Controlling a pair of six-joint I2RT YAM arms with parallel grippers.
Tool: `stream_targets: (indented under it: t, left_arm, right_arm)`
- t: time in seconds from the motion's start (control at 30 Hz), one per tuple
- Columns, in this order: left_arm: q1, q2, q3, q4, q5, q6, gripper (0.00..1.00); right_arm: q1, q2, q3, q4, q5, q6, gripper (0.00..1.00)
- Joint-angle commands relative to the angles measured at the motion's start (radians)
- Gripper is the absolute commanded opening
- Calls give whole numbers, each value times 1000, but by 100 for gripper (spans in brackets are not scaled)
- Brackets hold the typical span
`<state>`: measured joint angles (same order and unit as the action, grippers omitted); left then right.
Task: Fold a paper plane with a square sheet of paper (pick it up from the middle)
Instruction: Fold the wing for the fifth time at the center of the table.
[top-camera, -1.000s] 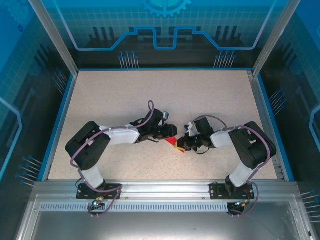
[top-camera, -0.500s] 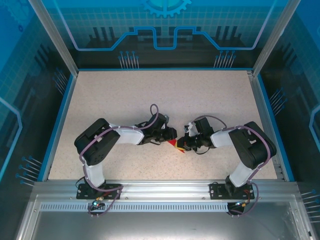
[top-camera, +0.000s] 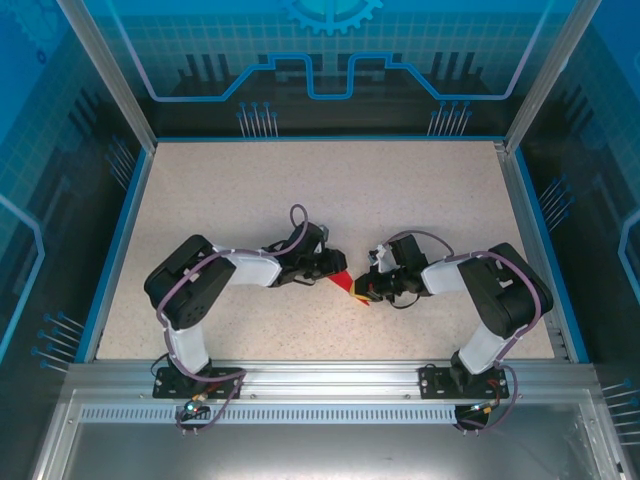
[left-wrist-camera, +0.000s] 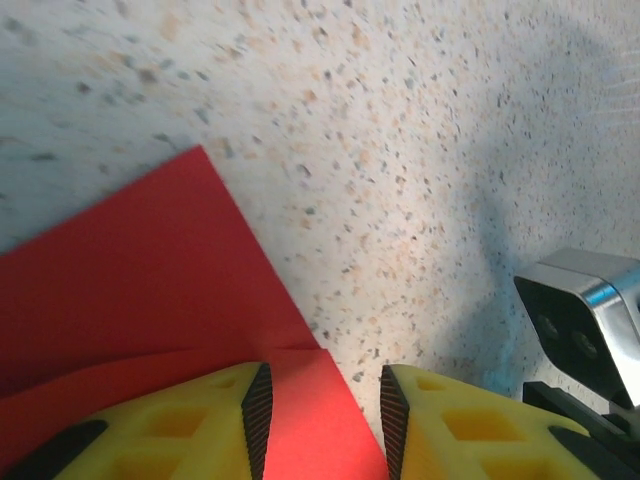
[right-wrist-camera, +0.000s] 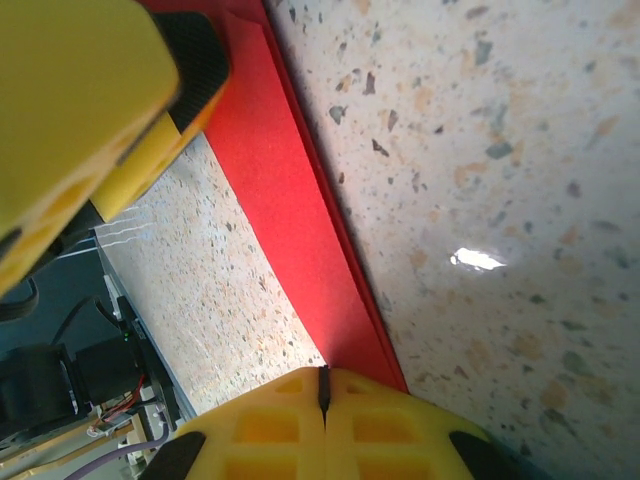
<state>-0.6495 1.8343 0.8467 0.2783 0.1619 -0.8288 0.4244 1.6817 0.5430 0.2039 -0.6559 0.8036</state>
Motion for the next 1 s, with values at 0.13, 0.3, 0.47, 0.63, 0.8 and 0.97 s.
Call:
stream_targets:
  t: [0.13, 0.3, 0.47, 0.63, 0.8, 0.97]
  left_arm:
    - [90, -22, -86, -59, -91, 31, 38]
    - [118, -26, -84, -82, -92, 50, 39]
    - [147, -33, -96, -94, -100, 51, 38]
    - [168, -71, -98, -121, -100, 58, 38]
    - [169, -142, -60, -192, -104, 91, 39]
    - [179, -225, -36, -260, -105, 111, 40]
  right_arm:
    - [-33, 15, -35, -156, 89, -23, 0]
    - [-32, 9, -35, -154, 76, -23, 0]
    - [-30, 2, -32, -152, 66, -25, 0]
    - [-27, 3, -27, -141, 55, -17, 0]
    - [-2, 16, -16, -122, 55, 4, 0]
    - [30, 30, -18, -82, 72, 52, 0]
